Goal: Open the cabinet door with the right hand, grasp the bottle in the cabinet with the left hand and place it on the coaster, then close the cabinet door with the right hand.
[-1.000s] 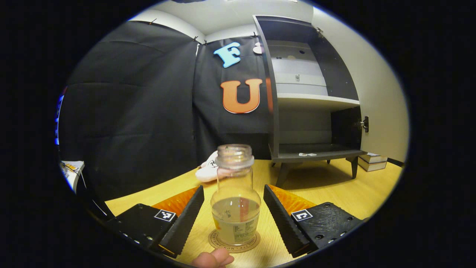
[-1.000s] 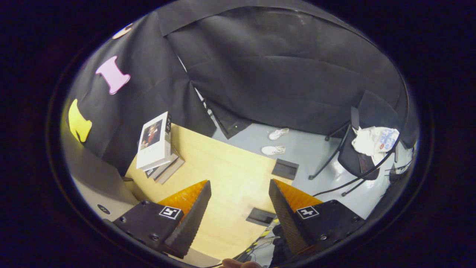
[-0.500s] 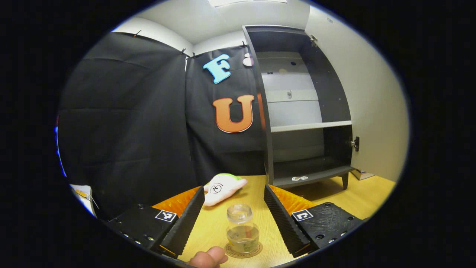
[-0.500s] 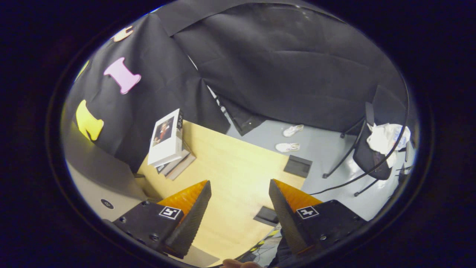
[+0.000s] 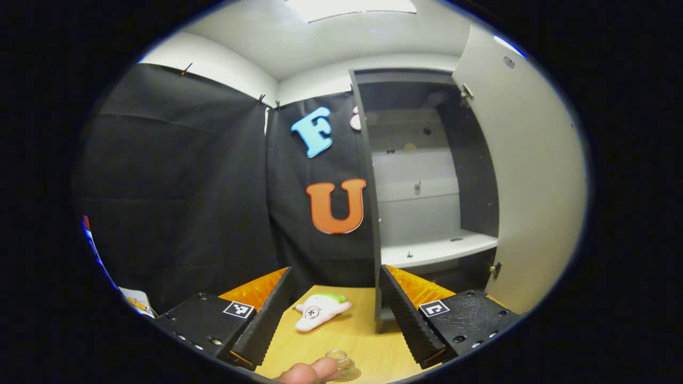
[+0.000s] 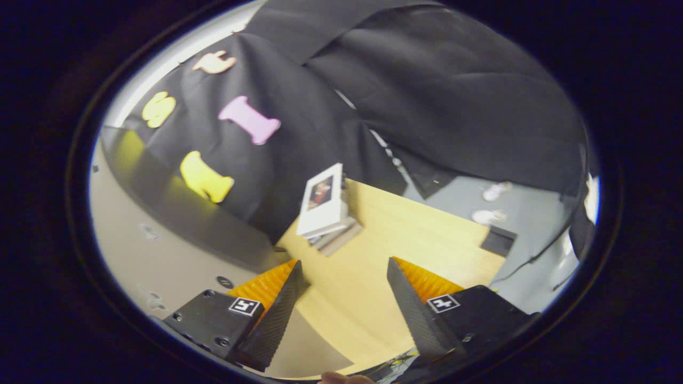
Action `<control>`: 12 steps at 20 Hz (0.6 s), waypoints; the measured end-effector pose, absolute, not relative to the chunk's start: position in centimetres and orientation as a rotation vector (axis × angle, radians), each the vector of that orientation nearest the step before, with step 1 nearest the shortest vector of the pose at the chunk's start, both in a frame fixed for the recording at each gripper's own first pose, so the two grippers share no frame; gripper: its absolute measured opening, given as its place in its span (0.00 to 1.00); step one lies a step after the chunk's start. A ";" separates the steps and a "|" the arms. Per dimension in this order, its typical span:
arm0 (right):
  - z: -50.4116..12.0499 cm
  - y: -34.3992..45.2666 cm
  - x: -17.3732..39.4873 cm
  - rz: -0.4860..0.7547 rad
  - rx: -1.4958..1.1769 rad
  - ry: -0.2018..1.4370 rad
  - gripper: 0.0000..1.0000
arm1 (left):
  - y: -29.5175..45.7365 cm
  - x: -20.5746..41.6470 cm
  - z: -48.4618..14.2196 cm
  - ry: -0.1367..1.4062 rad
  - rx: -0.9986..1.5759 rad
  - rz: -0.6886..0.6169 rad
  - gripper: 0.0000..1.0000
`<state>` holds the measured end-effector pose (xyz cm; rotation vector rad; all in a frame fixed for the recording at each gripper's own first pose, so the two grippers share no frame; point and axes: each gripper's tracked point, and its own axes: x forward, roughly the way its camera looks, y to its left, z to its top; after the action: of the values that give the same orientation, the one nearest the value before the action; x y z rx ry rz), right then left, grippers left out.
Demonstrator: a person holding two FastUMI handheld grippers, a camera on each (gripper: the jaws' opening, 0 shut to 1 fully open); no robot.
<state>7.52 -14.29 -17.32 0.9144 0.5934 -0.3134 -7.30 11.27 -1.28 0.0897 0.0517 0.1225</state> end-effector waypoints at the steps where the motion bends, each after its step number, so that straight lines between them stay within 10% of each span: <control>1: -14.5 -14.0 8.8 -0.216 0.861 0.546 1.00 | 10.3 -7.1 -0.1 0.054 0.092 0.086 0.96; 7: 2.2 -10.9 11.5 0.316 0.620 0.306 0.99 | 5.1 -7.4 3.4 0.023 0.127 -0.045 0.96; 12: 3.1 -5.8 8.5 0.642 0.195 0.350 0.99 | 3.6 -8.6 2.5 0.098 0.030 -0.070 0.96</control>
<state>8.47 -5.82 3.06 0.1950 0.3501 0.6422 -8.61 3.59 2.49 0.0303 0.0976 -0.0695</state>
